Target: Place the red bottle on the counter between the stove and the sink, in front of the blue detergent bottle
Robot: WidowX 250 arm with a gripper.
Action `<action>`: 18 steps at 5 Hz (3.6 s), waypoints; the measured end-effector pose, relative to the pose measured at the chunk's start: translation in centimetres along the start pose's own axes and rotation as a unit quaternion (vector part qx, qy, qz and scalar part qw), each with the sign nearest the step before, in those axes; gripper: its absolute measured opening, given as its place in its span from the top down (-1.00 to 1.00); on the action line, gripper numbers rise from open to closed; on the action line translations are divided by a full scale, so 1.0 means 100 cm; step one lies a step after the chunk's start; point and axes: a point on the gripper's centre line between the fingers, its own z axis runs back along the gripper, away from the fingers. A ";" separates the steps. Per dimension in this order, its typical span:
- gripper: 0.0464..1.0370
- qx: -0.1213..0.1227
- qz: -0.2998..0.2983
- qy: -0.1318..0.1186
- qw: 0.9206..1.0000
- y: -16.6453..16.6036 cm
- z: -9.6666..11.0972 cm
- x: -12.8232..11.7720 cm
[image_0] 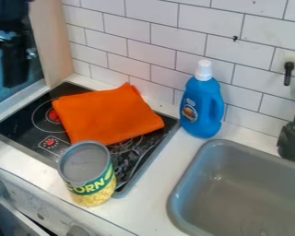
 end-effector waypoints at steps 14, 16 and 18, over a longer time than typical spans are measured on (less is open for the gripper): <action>0.43 -0.043 0.042 0.039 0.997 0.102 -0.082 0.007; 0.43 -0.040 -0.009 0.007 0.999 0.083 -0.055 0.040; 0.43 -0.022 -0.128 -0.086 0.988 0.017 0.023 0.110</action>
